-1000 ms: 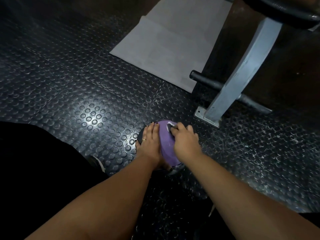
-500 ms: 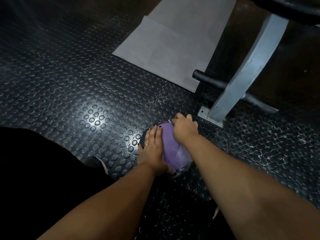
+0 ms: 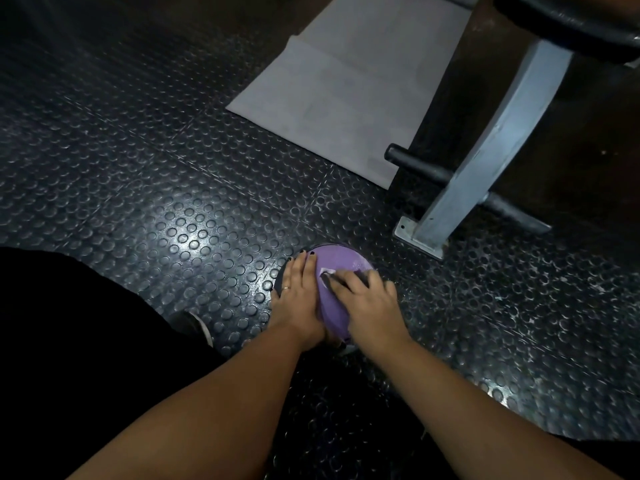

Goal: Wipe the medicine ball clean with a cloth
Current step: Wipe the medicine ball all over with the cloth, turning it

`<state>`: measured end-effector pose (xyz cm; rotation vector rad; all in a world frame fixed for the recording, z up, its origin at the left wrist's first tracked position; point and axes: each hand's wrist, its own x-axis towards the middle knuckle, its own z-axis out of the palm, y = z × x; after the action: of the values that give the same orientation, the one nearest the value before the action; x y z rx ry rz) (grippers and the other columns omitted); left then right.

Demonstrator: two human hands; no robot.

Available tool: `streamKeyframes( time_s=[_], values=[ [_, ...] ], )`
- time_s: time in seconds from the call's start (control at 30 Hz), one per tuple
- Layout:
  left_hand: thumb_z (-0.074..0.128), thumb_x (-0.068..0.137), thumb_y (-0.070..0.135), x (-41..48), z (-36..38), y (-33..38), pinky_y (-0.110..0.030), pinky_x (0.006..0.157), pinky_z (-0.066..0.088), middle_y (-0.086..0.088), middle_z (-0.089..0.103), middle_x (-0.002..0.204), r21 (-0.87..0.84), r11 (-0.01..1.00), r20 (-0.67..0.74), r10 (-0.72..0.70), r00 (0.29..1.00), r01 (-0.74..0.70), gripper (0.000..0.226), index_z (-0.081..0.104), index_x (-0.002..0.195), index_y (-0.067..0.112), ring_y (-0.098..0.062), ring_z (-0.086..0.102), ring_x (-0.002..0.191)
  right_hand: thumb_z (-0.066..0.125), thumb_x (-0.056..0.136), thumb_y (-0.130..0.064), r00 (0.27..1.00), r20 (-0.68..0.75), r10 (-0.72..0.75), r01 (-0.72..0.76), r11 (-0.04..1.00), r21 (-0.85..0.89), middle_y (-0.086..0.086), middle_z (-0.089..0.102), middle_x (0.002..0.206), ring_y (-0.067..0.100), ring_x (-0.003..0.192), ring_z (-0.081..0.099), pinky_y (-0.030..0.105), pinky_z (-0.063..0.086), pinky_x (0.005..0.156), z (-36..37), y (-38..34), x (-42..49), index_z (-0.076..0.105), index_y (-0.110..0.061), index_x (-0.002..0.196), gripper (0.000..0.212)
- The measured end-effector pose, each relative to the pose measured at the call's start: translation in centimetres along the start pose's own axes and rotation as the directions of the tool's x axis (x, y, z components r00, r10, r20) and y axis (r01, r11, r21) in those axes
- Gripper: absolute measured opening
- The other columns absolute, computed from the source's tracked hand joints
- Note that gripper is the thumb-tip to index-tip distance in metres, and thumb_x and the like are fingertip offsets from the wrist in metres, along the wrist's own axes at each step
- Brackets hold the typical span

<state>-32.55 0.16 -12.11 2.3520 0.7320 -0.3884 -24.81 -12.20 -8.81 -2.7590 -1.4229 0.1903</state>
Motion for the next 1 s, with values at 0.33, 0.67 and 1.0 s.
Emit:
streamKeyframes(
  time_s=[0.33, 0.67, 1.0],
  values=[
    [0.091, 0.05, 0.059, 0.4, -0.1, 0.3, -0.06, 0.121, 0.015, 0.01, -0.027, 0.161, 0.034, 0.999, 0.017, 0.011, 1.0, -0.011, 0.16, -0.027, 0.153, 0.024, -0.018, -0.021, 0.151, 0.043, 0.09, -0.007, 0.923, 0.218, 0.316, -0.361, 0.908, 0.21, -0.009, 0.04, 0.138, 0.024, 0.113, 0.035, 0.042, 0.035, 0.091, 0.5, 3.8, 6.8, 0.051, -0.023, 0.134, 0.048],
    [0.091, 0.048, 0.061, 2.4, -0.7, -0.4, -0.059, 0.12, 0.019, 0.006, -0.015, 0.164, -0.058, 0.998, -0.013, 0.03, 0.999, -0.031, 0.159, -0.02, 0.155, 0.022, -0.023, -0.014, 0.152, 0.052, 0.086, -0.01, 0.974, 0.014, 0.225, -0.225, 0.966, 0.124, -0.01, 0.035, 0.144, 0.024, 0.112, 0.037, 0.038, 0.035, 0.088, 0.0, 0.1, -0.2, 0.039, -0.026, 0.143, 0.061],
    [0.093, 0.045, 0.056, 0.6, 0.0, -1.1, -0.056, 0.122, 0.013, 0.007, -0.018, 0.164, -0.067, 0.996, -0.035, 0.05, 0.998, -0.053, 0.16, -0.018, 0.156, 0.023, -0.019, -0.014, 0.152, 0.041, 0.093, -0.011, 0.878, 0.303, 0.37, -0.433, 0.884, 0.178, -0.007, 0.04, 0.136, 0.026, 0.113, 0.035, 0.042, 0.033, 0.09, 1.1, 4.7, 7.5, 0.053, -0.023, 0.131, 0.042]
  ],
)
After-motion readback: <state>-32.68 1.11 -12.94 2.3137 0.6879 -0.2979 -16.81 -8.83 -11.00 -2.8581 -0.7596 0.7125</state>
